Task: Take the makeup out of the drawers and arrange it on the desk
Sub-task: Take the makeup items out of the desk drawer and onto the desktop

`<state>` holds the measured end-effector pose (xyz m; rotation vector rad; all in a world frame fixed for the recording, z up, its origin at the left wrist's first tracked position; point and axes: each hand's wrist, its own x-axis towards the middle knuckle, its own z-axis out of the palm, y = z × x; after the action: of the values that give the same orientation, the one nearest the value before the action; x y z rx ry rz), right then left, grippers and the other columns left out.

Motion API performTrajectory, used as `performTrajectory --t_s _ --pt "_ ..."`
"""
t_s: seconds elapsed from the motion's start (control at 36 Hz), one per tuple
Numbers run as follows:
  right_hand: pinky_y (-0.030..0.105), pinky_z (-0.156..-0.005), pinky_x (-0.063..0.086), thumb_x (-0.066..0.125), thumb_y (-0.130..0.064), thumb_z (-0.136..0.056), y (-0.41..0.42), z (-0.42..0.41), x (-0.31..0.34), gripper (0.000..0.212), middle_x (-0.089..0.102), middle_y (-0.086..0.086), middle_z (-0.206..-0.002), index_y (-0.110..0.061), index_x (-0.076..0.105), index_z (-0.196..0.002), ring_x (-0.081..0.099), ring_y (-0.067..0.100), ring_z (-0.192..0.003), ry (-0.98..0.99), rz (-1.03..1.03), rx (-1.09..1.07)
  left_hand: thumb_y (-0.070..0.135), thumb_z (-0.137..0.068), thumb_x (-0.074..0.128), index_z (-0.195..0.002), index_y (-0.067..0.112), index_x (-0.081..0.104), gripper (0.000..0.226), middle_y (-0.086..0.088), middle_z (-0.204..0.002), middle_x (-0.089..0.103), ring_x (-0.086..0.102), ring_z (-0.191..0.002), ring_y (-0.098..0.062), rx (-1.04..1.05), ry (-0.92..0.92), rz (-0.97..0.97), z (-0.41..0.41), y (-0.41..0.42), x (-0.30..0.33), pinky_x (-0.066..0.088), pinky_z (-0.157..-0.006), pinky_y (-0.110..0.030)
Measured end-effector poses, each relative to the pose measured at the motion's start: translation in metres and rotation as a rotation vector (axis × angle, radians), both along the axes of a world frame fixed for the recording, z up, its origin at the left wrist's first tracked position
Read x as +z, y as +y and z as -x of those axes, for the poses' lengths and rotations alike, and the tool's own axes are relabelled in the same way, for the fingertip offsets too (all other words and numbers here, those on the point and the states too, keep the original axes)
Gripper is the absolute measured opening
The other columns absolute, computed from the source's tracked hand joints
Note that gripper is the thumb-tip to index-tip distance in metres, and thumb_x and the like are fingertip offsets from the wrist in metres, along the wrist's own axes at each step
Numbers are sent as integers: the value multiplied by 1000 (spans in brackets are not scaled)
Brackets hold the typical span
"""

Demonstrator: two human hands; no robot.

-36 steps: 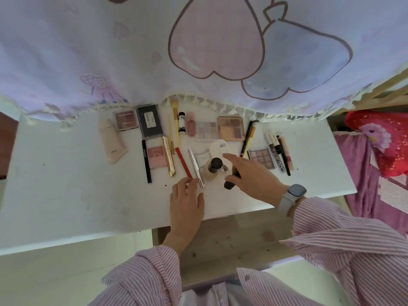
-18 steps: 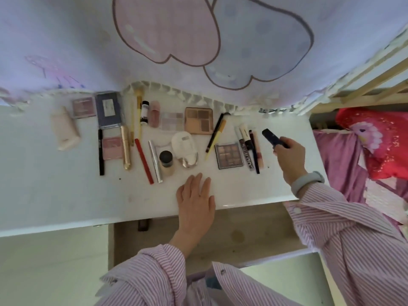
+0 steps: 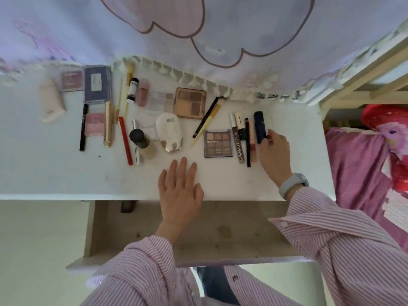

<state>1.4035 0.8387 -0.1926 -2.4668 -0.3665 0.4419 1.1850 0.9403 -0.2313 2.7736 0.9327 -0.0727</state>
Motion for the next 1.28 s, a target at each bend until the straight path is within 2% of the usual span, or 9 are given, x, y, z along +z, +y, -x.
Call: performTrajectory --t_s 0.19,0.33,0.5,0.64,0.72,0.83,1.0,1.19,1.28 --pt "35 -103 36 41 -9 -94 -22 31 7 46 38 15 -136 -5 34 -139 41 26 -122 -32 -75 59 36 -90 31 -138 16 41 53 -11 -147 36 26 -138 -30 5 -12 11 0 -1 1 17 -111 -49" --pt "20 -76 44 42 -4 -87 -39 98 22 28 52 7 -107 -2 53 -113 50 12 -89 -245 -258 208 25 -88 40 -120 12 55 38 -13 -133 51 40 -128 -29 -53 -258 78 24 2 2 25 -111 -47" --pt "14 -68 37 47 -4 -89 -56 197 -7 21 52 -5 -93 -6 59 -105 42 -4 -67 -27 -157 383 15 -78 44 -104 16 52 28 -8 -115 49 45 -106 -25 -25 -369 68 121 -4 -6 36 -89 -39" --pt "30 -81 45 38 -16 -96 -34 244 -40 36 58 8 -122 -13 45 -132 57 20 -92 213 187 546 6 -82 54 -112 2 54 31 -22 -127 48 46 -110 -38 82 -34 227 180 23 -26 44 -87 -49" --pt "30 -81 40 37 -16 -94 -13 251 -58 47 48 11 -134 -17 31 -141 55 30 -104 223 344 614 17 -87 52 -134 9 37 51 -15 -147 25 29 -129 -37 103 146 300 180 40 -31 36 -96 -53" --pt "42 -109 29 42 -16 -92 19 243 -88 60 17 9 -154 -9 17 -146 22 26 -140 160 346 729 24 -86 53 -148 19 10 75 -5 -156 -5 0 -142 -30 40 211 275 159 60 -47 23 -106 -58" --pt "49 -114 8 38 -27 -96 41 237 -113 65 -11 1 -157 -14 1 -148 -7 18 -144 124 527 845 31 -92 48 -148 17 -5 78 -3 -153 -25 -14 -143 -24 43 358 362 151 69 -71 12 -111 -56" --pt "51 -112 11 38 -28 -96 29 241 -111 60 -4 1 -157 -15 10 -148 4 18 -144 108 649 910 31 -93 46 -147 16 9 67 -5 -157 1 4 -142 -29 -30 358 351 165 66 -60 23 -109 -54" --pt "46 -104 29 40 -26 -93 24 243 -98 41 34 10 -147 -11 42 -132 41 26 -129 2 652 885 27 -93 46 -141 12 27 54 -15 -144 31 30 -131 -35 19 292 320 162 68 -50 33 -102 -51"
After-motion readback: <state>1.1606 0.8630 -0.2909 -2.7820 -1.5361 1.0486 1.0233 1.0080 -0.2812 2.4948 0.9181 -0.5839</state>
